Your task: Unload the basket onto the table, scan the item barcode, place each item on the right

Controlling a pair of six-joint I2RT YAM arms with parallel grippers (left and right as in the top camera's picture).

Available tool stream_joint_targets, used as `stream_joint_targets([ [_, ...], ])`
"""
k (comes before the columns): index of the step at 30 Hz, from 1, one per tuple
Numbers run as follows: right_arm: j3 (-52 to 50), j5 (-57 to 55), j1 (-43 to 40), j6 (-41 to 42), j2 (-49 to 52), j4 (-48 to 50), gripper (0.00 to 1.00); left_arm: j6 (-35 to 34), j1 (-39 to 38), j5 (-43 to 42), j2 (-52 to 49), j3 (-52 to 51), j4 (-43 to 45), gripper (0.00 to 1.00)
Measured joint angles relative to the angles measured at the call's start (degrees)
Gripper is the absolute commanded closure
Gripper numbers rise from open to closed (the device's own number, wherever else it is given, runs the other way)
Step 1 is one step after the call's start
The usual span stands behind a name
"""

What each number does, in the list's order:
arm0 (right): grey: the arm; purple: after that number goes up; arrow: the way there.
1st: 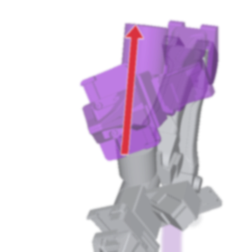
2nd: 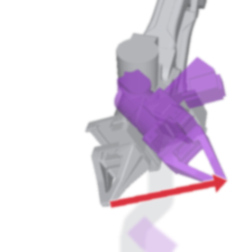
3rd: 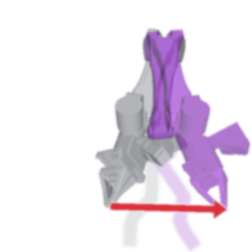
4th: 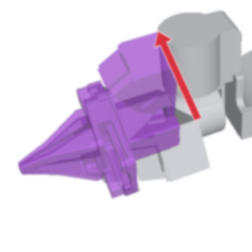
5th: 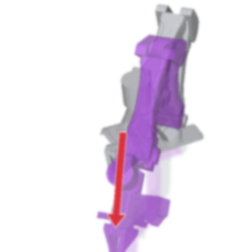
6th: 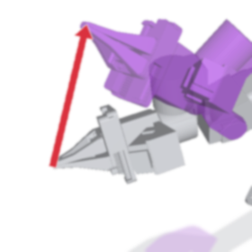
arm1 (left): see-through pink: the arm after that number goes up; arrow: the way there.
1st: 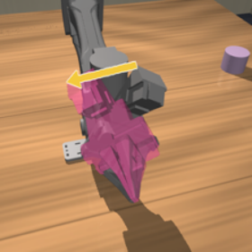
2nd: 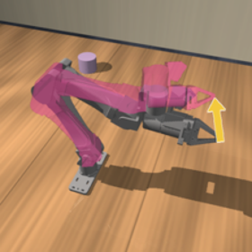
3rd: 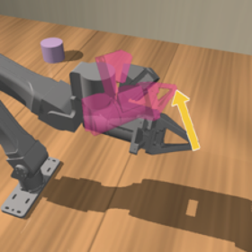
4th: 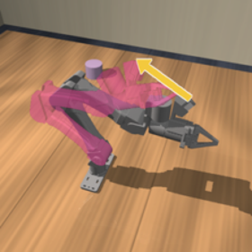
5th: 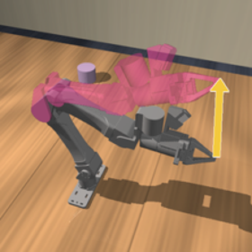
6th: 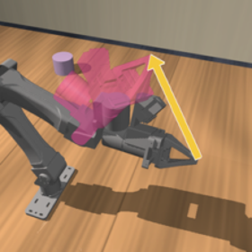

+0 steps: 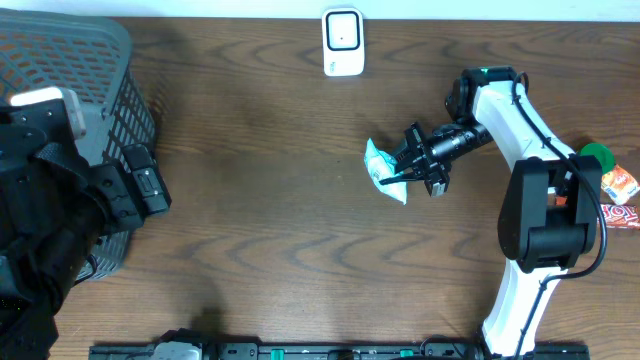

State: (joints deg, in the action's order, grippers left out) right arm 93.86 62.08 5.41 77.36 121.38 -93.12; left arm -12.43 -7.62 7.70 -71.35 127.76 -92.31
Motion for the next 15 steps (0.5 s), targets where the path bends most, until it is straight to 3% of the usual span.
stream_joint_targets([
  [7,0.00,-2.69,0.02,0.07,0.00,0.87,0.89,0.00,0.00,-0.02,0.00,0.00,0.00,0.02],
  [15,0.02,-11.23,0.02,-4.20,0.00,10.08,0.83,0.00,0.00,-0.02,0.00,0.00,0.00,0.02],
])
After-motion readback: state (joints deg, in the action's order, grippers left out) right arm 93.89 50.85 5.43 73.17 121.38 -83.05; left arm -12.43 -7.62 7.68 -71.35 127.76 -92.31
